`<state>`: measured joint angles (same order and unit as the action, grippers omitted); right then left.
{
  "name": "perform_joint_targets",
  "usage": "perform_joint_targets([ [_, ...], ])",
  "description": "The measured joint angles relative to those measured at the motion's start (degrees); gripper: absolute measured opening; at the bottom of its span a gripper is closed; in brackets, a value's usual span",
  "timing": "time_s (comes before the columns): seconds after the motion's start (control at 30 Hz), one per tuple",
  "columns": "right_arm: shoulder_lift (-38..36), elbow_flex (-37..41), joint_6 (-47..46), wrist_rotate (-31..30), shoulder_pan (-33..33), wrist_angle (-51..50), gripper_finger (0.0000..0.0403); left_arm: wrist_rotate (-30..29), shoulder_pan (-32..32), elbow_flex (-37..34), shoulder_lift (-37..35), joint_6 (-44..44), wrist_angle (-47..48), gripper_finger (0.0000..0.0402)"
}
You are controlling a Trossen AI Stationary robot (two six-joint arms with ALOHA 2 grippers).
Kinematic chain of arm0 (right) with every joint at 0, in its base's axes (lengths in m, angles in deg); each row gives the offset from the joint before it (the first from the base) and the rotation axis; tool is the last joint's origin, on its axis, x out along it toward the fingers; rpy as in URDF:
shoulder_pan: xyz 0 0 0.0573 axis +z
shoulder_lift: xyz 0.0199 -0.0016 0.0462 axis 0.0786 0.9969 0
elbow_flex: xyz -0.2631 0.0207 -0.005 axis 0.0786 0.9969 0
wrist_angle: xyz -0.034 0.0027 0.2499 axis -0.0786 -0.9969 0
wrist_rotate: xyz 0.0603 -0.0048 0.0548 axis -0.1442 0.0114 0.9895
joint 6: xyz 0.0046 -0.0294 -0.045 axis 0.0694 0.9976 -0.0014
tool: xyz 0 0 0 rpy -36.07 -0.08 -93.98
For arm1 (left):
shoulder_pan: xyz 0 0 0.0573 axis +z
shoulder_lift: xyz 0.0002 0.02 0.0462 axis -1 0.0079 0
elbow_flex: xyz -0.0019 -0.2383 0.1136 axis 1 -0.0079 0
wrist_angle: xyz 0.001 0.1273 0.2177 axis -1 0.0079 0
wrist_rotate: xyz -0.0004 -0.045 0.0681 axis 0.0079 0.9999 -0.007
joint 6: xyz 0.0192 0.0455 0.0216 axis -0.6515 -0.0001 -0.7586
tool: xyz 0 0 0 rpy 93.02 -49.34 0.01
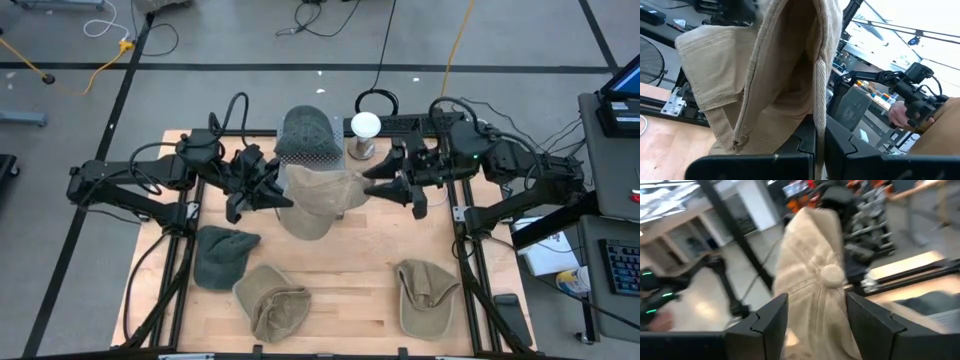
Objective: Pick & Place hat
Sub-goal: Put the middle brown cap on the shelf
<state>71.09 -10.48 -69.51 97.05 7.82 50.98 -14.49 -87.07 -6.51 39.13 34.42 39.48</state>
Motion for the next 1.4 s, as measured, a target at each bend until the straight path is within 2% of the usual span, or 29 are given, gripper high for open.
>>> perform_joint_targets([
  [0.13, 1.1, 0.0, -1.8, 4.2, 0.0, 0.0, 0.0188, -1.7, 0.0, 0.0, 0.0, 1.1, 2.5, 0.001],
  [0.33, 3.1, 0.0, -2.9, 4.6, 0.0, 0.2, 0.0151, -2.3, 0.0, 0.0, 0.0, 1.2, 2.8, 0.001],
  [0.43, 4.2, 0.0, -2.8, 4.7, 0.0, 0.2, 0.0109, -2.5, 0.0, 0.0, 0.0, 1.3, 2.8, 0.001],
  [0.57, 4.9, 0.0, -2.7, 6.2, 0.1, 0.2, 0.0021, -2.6, 0.0, 0.0, 0.0, 2.2, 2.8, 0.001],
  [0.6, 4.9, 0.0, -2.6, 6.2, 0.1, 0.4, 0.0012, -2.5, 0.0, 0.0, 0.0, 2.5, 2.8, 0.001],
  [0.7, 4.4, 0.0, -3.3, 6.3, 0.1, 0.9, 0.0008, -2.1, 0.0, 0.0, 0.0, 4.5, 2.9, 0.002],
  [0.83, 2.9, 0.0, -4.8, 9.2, -1.3, 1.1, 0.0005, -1.9, 0.2, 0.0, -0.3, 7.5, 5.9, 0.0067],
  [1.03, 2.6, -0.1, -6.1, 14.9, -5.1, 0.7, 0.0003, -4.0, 1.9, 0.1, -3.0, 8.0, 23.0, 0.0124],
  [1.2, 5.2, -5.1, -3.8, 16.5, -7.2, -5.1, 0.0002, -10.7, 1.6, 0.1, -7.1, 1.6, 29.1, 0.0145],
  [1.4, 11.3, -15.3, 2.4, 16.5, -7.5, -16.8, 0.0001, -12.7, 1.5, 0.1, -12.8, -6.6, 27.8, 0.0147],
])
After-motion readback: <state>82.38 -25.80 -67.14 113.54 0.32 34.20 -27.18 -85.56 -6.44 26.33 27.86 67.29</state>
